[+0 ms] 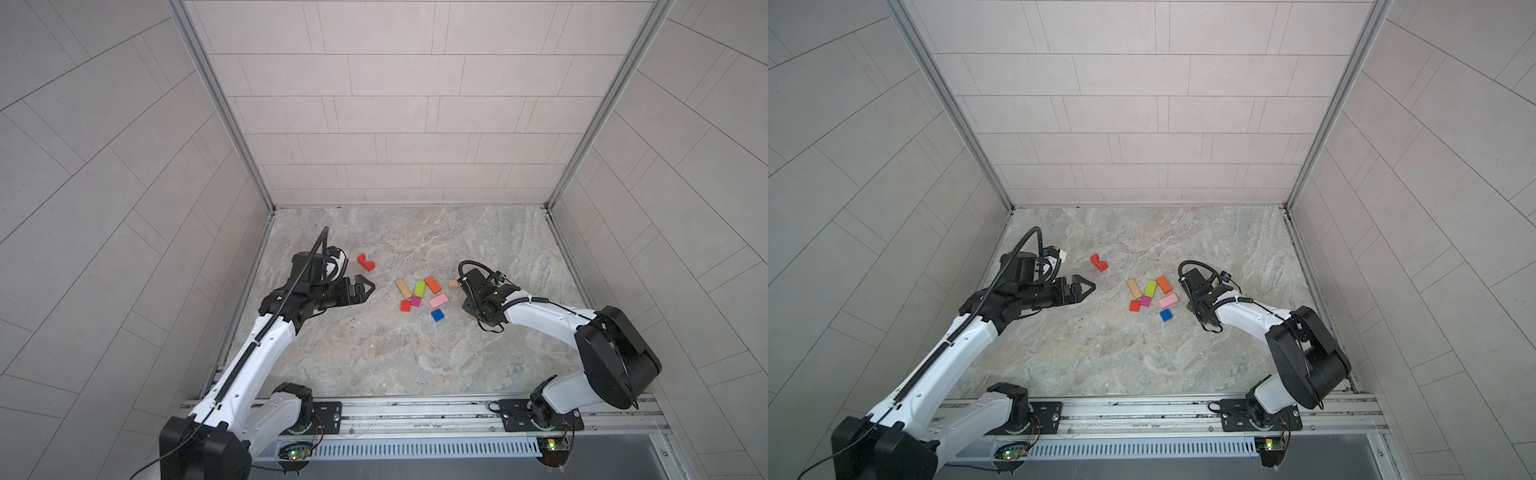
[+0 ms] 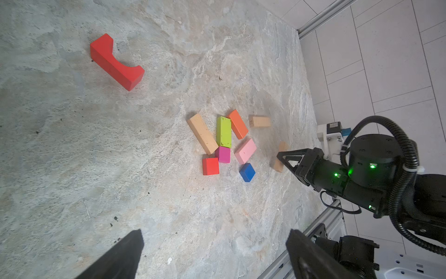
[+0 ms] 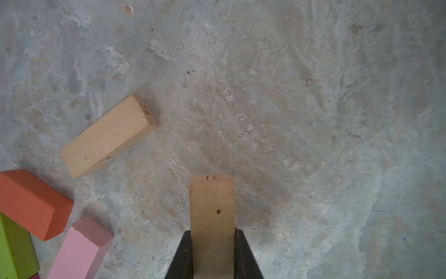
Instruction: Build the wood block tower
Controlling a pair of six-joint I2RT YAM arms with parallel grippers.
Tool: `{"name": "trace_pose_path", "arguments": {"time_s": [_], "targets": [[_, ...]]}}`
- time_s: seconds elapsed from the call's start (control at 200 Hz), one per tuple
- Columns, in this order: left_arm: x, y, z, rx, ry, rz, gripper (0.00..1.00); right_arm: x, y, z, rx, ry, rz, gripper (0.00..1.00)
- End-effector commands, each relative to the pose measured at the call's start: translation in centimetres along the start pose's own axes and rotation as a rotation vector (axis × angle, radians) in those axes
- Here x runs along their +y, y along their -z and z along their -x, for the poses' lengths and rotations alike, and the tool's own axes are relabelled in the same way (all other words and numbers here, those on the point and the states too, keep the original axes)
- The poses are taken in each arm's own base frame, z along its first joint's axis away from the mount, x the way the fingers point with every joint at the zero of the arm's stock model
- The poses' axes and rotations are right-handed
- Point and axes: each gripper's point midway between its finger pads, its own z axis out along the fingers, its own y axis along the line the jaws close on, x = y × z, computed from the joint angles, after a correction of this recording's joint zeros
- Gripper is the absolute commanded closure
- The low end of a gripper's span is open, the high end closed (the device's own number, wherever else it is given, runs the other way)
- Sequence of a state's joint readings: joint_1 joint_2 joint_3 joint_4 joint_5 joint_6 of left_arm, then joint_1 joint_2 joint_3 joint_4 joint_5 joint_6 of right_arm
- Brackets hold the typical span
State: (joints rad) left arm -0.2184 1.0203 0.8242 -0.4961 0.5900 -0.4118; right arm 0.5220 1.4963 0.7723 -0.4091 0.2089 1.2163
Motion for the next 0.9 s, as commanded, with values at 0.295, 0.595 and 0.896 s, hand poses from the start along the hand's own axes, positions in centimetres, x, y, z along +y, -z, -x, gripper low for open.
{"name": "trace_pose_path", "arguments": {"time_s": [0.295, 0.595, 0.896], "targets": [[0.0, 0.0, 0.0, -0.005, -0.003, -0.007, 0.0, 0.3, -1.6, -1.7, 0.053, -0.007, 0.002, 0.76], [0.0, 0.0, 0.0, -0.006, -0.003, -0.004, 0.0, 0.7, -0.7, -1.5, 0.045, 0.025, 0.057, 0.51], [0.0, 0.0, 0.0, -0.008, -0.005, -0.003, 0.0, 1.9, 2.5, 0.0, -0.002, 0.203, 0.159, 0.24]]}}
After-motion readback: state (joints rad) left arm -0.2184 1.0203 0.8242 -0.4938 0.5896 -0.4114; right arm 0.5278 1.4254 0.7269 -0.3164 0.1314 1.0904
